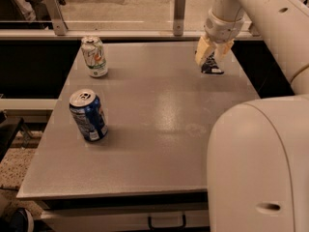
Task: Pick rxbar blueberry
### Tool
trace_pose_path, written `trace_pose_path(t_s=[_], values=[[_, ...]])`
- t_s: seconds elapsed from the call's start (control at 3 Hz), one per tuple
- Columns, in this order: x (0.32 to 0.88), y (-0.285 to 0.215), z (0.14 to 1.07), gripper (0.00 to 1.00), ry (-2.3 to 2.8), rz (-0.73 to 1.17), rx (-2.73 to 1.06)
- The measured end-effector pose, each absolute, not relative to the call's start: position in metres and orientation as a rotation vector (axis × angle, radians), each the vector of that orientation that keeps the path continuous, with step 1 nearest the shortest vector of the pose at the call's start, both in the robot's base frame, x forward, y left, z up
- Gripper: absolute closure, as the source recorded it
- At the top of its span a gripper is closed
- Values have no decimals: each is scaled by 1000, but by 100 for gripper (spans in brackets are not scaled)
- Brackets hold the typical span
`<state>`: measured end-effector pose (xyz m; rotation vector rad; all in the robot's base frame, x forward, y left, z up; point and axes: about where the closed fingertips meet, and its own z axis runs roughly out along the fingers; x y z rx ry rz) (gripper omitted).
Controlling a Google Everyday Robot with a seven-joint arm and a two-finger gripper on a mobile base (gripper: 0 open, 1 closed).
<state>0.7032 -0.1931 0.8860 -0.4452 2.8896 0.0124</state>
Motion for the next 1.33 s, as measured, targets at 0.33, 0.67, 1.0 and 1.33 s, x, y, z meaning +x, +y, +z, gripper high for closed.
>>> trace_pose_path(t_s=[0.33,0.67,1.0,1.33], values=[[700,-178,906,100,2846,36,-526],[696,-164,930,100,2792,49,-607],[692,-152,953,100,2740,61,-677],[692,-152,953,100,2740,61,-677]])
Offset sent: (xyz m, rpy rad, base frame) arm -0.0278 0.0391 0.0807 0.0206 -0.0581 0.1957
